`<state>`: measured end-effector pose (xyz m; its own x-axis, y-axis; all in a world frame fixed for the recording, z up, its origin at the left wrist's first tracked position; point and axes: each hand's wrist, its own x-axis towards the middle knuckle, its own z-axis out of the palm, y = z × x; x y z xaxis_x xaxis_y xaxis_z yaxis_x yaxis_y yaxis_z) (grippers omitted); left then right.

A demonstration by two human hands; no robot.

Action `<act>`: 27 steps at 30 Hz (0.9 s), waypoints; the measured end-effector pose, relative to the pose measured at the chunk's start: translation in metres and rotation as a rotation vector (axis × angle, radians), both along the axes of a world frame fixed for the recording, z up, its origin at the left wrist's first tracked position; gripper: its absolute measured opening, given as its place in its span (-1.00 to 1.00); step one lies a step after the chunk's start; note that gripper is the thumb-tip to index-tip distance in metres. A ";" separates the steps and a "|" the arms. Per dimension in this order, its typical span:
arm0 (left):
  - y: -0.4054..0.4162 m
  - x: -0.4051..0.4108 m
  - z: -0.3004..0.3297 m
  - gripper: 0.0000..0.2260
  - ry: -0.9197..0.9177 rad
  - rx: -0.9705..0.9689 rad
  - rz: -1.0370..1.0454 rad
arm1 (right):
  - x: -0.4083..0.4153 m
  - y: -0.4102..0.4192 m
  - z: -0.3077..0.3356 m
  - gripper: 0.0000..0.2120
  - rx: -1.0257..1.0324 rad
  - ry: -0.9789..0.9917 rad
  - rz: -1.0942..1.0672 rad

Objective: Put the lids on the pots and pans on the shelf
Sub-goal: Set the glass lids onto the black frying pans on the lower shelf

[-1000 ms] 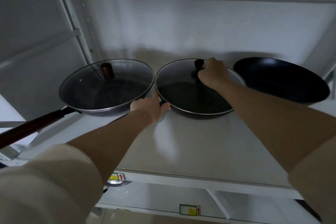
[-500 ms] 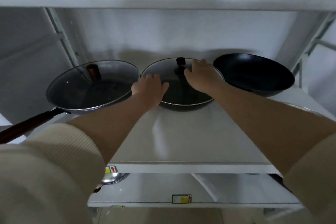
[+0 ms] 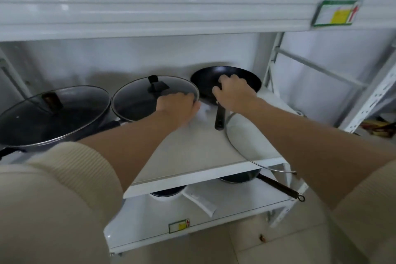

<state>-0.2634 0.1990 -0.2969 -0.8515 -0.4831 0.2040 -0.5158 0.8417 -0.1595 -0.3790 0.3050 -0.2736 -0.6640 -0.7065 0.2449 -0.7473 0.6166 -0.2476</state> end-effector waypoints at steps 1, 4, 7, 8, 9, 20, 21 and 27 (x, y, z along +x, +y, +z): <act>0.011 -0.009 -0.001 -0.65 0.020 0.045 -0.005 | -0.006 0.012 -0.001 -0.69 0.011 0.005 -0.016; 0.041 -0.040 -0.005 -0.64 0.044 0.126 -0.033 | -0.030 0.050 -0.002 -0.65 0.006 -0.028 -0.088; 0.065 -0.077 -0.013 -0.64 0.053 0.148 -0.050 | -0.060 0.082 -0.010 -0.65 0.003 -0.051 -0.138; 0.071 -0.090 -0.017 -0.64 0.052 0.154 -0.047 | -0.070 0.090 -0.013 -0.64 0.002 -0.054 -0.153; 0.076 -0.103 -0.021 -0.63 0.055 0.163 -0.038 | -0.080 0.099 -0.017 -0.63 0.004 -0.054 -0.160; 0.062 -0.192 -0.062 -0.59 0.032 0.176 0.140 | -0.177 0.109 -0.063 -0.65 0.075 -0.087 -0.136; 0.056 -0.196 -0.065 -0.58 0.034 0.221 0.178 | -0.181 0.106 -0.066 -0.67 0.078 -0.088 -0.134; 0.030 -0.207 -0.083 -0.56 0.100 0.325 0.344 | -0.196 0.081 -0.100 -0.70 0.163 -0.093 -0.119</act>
<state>-0.4707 0.2294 -0.3800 -0.6150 -0.7855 0.0684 -0.7724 0.6176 0.1481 -0.5752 0.3863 -0.3738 -0.7594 -0.6472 0.0674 -0.6456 0.7364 -0.2021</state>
